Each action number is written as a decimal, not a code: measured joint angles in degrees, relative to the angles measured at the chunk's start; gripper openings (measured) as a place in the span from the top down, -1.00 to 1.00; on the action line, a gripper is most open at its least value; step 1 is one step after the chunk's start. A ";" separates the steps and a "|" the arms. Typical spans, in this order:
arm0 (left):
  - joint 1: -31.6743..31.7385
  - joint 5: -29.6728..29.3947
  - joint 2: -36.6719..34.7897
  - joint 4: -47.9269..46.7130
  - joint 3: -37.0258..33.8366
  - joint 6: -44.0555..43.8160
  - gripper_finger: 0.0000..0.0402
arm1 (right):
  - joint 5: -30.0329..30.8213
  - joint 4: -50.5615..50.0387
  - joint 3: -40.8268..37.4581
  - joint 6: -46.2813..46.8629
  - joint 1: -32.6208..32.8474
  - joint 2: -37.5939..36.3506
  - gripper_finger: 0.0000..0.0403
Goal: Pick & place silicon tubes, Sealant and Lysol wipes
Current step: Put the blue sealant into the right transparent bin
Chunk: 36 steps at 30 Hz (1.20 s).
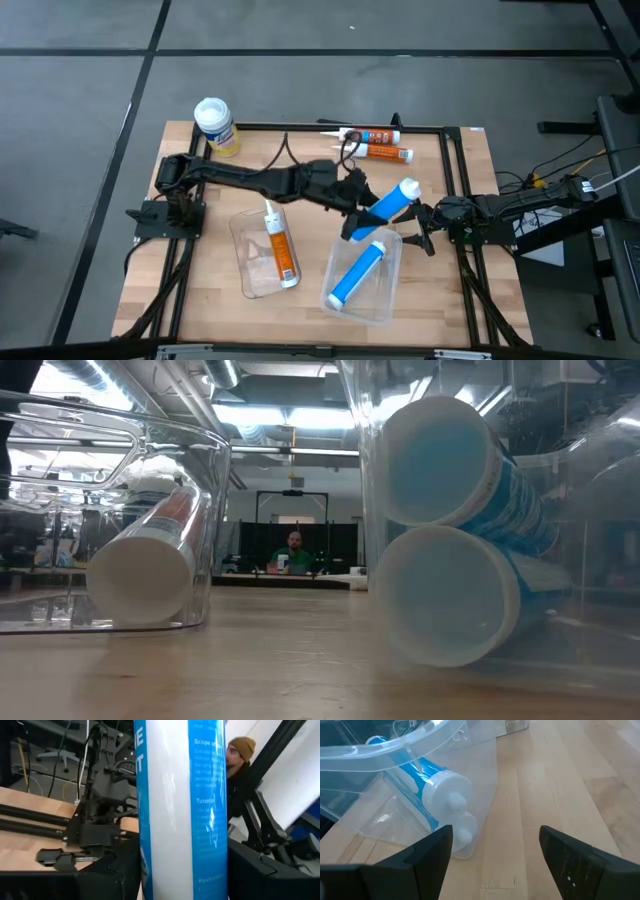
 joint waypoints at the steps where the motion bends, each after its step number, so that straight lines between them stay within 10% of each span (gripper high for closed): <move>1: -0.82 -1.67 0.00 0.40 0.00 -0.59 -0.04 | -0.01 -0.02 0.00 0.00 0.02 0.00 -0.48; 22: -18.89 -44.61 0.02 -5.50 0.02 -10.62 -0.04 | 0.00 -0.02 0.00 0.00 0.02 -0.01 -0.48; 36: -23.02 -55.66 0.14 -12.33 3.21 -15.06 -0.04 | -0.01 -0.01 0.00 0.00 0.01 0.00 -0.48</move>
